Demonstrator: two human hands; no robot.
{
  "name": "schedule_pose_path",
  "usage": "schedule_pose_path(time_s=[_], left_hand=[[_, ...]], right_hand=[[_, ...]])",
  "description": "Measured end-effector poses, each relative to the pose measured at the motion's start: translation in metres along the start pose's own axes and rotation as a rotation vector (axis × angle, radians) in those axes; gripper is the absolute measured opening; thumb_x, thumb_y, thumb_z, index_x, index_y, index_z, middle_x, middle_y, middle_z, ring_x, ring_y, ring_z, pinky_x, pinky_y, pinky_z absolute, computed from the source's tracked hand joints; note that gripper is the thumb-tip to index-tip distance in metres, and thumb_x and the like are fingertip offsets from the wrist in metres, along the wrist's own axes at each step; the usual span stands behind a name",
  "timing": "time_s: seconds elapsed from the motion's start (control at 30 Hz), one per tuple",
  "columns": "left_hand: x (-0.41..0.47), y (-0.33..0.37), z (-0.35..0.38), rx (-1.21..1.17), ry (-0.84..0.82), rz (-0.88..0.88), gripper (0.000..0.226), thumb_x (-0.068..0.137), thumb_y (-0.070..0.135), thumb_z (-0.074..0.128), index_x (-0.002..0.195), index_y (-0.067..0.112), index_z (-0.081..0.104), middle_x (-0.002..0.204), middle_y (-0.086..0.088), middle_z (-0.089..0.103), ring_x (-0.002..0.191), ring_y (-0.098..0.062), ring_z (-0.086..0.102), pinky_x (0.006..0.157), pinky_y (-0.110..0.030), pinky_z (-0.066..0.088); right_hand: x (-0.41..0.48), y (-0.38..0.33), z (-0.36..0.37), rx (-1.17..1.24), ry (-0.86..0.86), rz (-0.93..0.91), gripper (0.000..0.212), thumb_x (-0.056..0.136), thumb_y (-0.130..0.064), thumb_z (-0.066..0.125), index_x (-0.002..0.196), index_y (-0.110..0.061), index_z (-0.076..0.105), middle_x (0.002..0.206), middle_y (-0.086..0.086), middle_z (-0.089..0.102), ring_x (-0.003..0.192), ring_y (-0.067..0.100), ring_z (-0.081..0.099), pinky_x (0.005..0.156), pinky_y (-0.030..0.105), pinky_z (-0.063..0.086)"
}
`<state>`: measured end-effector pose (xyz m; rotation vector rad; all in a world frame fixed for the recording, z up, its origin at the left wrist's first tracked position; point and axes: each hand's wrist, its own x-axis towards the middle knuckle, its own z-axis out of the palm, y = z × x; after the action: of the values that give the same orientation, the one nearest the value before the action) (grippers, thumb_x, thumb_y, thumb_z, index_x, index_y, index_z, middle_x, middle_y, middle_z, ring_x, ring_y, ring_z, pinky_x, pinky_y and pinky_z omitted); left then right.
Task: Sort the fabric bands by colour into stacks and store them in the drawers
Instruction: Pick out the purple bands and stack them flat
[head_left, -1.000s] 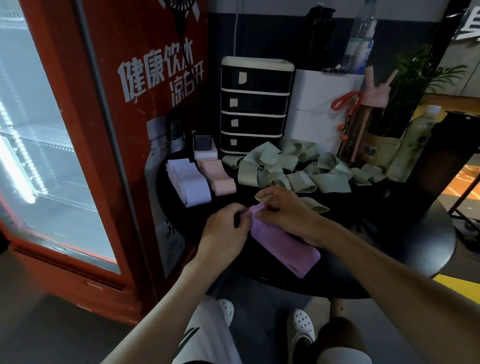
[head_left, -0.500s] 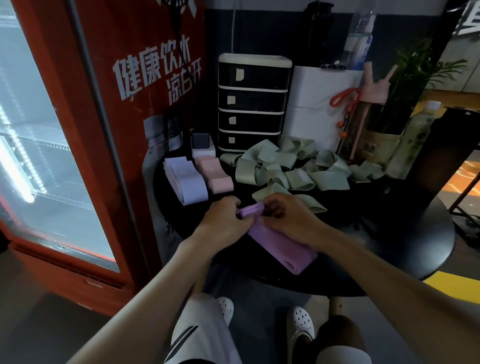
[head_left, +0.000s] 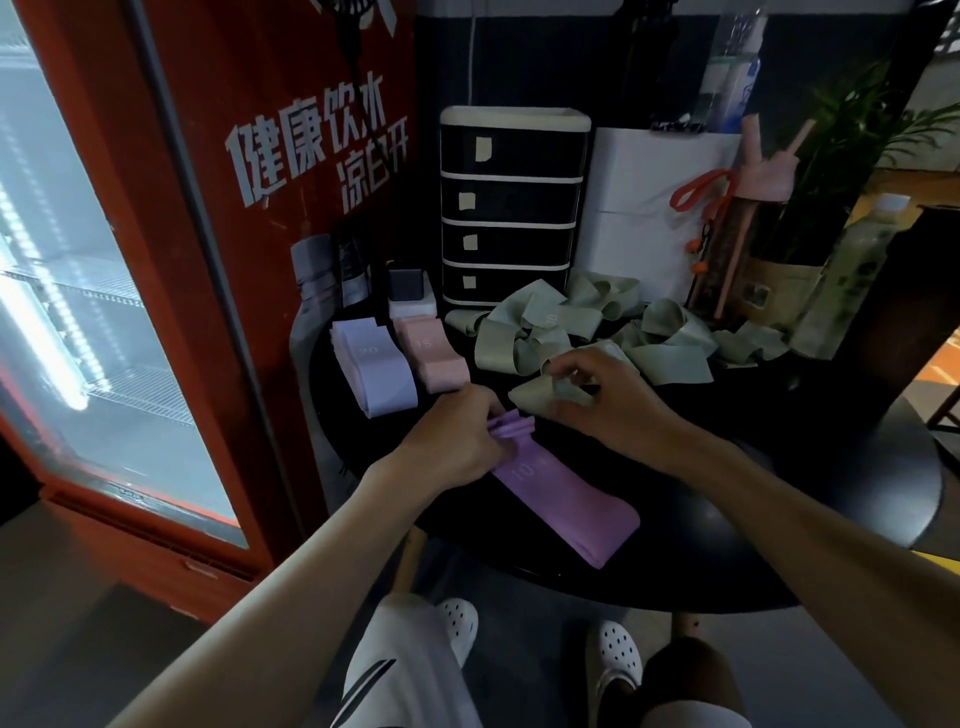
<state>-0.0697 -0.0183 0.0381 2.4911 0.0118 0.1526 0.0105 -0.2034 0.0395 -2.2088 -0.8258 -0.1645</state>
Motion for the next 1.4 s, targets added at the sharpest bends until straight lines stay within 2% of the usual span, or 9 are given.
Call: schedule_pose_path(time_s=[0.1,0.23,0.5,0.67,0.83,1.0,1.17,1.3,1.4], left_hand=[[0.002,-0.002,0.000,-0.001,-0.001,0.015,0.026,0.082,0.027,0.076,0.100,0.013,0.063,0.088,-0.003,0.062,0.078,-0.020,0.059,0.061,-0.030,0.042],[0.002,-0.010,0.003,-0.135,0.025,0.064,0.017,0.080,0.020,0.075,0.093,0.020,0.064,0.086,-0.007,0.067,0.081,-0.025,0.065,0.065,-0.035,0.048],[-0.006,-0.031,0.022,-0.490,0.194,0.114,0.023,0.085,0.009,0.073,0.101,0.025,0.069,0.094,0.010,0.070,0.090,-0.011,0.067,0.083,-0.038,0.056],[-0.003,-0.033,0.024,-0.492,0.184,0.123,0.023,0.086,0.011,0.074,0.103,0.026,0.069,0.096,0.011,0.071,0.092,-0.009,0.067,0.085,-0.035,0.056],[-0.003,-0.033,0.023,-0.475,0.189,0.140,0.024,0.087,0.009,0.072,0.105,0.025,0.069,0.097,0.015,0.070,0.093,-0.003,0.066,0.084,-0.027,0.054],[-0.003,-0.033,0.024,-0.496,0.175,0.122,0.024,0.087,0.009,0.072,0.106,0.024,0.070,0.099,0.011,0.071,0.095,-0.007,0.067,0.088,-0.034,0.055],[0.000,-0.031,0.024,-0.554,0.166,0.109,0.026,0.088,0.003,0.071,0.103,0.024,0.072,0.098,0.005,0.073,0.094,-0.012,0.068,0.087,-0.037,0.055],[0.001,-0.030,0.025,-0.572,0.162,0.124,0.025,0.088,0.002,0.070,0.102,0.022,0.072,0.097,0.001,0.073,0.093,-0.018,0.068,0.084,-0.038,0.054],[0.000,-0.029,0.025,-0.561,0.170,0.120,0.027,0.087,0.003,0.071,0.100,0.027,0.072,0.096,0.003,0.074,0.092,-0.016,0.069,0.084,-0.037,0.054]], right_hand=[[0.016,0.005,-0.002,-0.070,-0.065,-0.050,0.038,0.084,-0.019,0.073,0.120,-0.018,0.061,0.120,-0.005,0.056,0.109,0.006,0.052,0.085,0.007,0.035],[0.044,0.012,0.008,-0.071,-0.114,-0.092,0.048,0.086,-0.025,0.072,0.131,-0.021,0.057,0.134,-0.002,0.055,0.122,0.015,0.050,0.104,0.035,0.042],[0.089,0.032,0.024,-0.314,-0.339,0.024,0.072,0.085,-0.050,0.067,0.146,-0.048,0.029,0.161,0.000,0.013,0.146,0.029,0.005,0.118,0.051,0.013],[0.102,0.048,0.026,-0.256,-0.416,-0.017,0.054,0.087,-0.040,0.069,0.138,-0.030,0.052,0.147,0.002,0.046,0.139,0.019,0.032,0.114,0.026,0.018],[0.103,0.054,0.026,-0.130,-0.301,-0.039,0.027,0.084,-0.024,0.074,0.108,-0.012,0.073,0.110,0.002,0.066,0.101,0.011,0.060,0.079,0.003,0.037],[0.092,0.056,0.020,-0.110,-0.071,0.028,0.006,0.086,-0.022,0.071,0.086,-0.017,0.076,0.067,-0.012,0.061,0.060,-0.003,0.051,0.055,0.008,0.036],[0.078,0.065,-0.020,-0.049,0.309,0.124,0.011,0.088,-0.010,0.068,0.081,-0.002,0.074,0.078,0.008,0.071,0.076,0.026,0.064,0.069,0.035,0.049],[0.067,0.088,-0.063,-0.133,0.731,0.303,0.020,0.091,-0.017,0.063,0.094,-0.001,0.074,0.096,0.021,0.069,0.095,0.037,0.059,0.077,0.029,0.039],[0.062,0.106,-0.069,-0.186,0.591,0.429,0.037,0.082,-0.046,0.055,0.094,-0.018,0.076,0.096,0.013,0.071,0.098,0.037,0.057,0.077,0.032,0.043]])
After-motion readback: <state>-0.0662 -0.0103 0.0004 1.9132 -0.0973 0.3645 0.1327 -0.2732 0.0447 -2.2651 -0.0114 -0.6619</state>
